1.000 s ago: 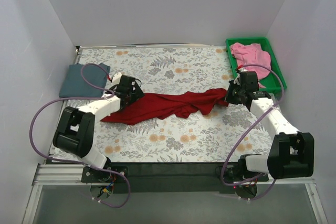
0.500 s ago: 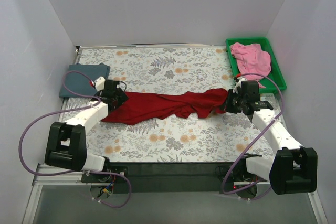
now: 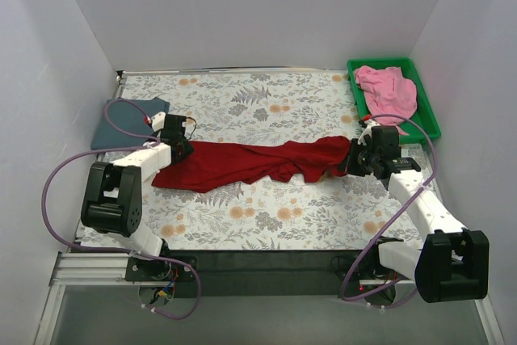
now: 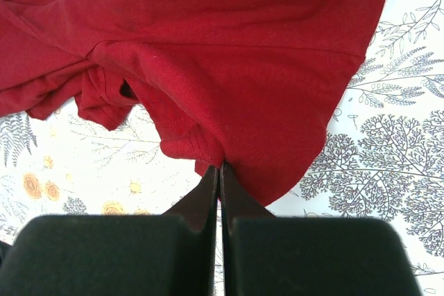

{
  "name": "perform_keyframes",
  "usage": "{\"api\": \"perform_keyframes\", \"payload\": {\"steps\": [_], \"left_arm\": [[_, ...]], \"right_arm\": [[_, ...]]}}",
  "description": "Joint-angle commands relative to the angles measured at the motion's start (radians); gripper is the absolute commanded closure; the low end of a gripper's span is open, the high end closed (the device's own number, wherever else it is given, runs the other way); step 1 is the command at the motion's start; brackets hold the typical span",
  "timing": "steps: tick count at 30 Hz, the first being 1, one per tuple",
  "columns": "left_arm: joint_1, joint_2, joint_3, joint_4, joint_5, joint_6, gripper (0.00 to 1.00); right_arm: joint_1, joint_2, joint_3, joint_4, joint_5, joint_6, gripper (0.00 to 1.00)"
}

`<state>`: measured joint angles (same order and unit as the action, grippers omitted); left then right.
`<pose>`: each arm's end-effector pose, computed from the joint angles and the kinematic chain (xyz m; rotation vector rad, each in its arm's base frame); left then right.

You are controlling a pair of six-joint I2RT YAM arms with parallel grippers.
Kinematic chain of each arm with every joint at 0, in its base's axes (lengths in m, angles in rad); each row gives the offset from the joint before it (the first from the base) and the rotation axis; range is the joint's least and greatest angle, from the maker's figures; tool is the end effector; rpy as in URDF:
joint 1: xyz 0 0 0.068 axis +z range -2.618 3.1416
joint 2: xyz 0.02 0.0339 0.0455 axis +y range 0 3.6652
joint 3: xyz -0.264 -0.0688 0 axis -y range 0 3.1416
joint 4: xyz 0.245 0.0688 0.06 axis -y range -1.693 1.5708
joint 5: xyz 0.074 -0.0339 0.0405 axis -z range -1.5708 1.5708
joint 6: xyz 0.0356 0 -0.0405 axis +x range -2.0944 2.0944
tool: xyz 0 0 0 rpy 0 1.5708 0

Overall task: Fold and stack the t-shirts
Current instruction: Flatten the tshirt out

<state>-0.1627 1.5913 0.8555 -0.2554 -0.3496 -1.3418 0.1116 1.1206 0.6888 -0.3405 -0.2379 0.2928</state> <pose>0.3041 -0.0376 0.1676 -1.4881 1.9897 -0.1856 0.2282 0.0340 0.2274 0.0951 2.3638 0.4768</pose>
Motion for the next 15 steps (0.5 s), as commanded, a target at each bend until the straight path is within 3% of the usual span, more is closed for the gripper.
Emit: {"api": "perform_keyframes", "payload": {"steps": [1,8,15], "left_arm": [[0.005,0.033,0.057,0.015,-0.009,0.020,0.63],[0.005,0.075,0.086,-0.008,-0.023,0.013,0.63],[0.005,0.064,0.074,-0.045,-0.040,0.001,0.56]], "right_arm": [[0.002,-0.013,-0.011,0.020,-0.011,-0.012,0.99],[0.002,-0.018,-0.015,0.017,-0.008,-0.012,0.99],[0.002,-0.019,-0.017,0.017,-0.008,-0.012,0.99]]}}
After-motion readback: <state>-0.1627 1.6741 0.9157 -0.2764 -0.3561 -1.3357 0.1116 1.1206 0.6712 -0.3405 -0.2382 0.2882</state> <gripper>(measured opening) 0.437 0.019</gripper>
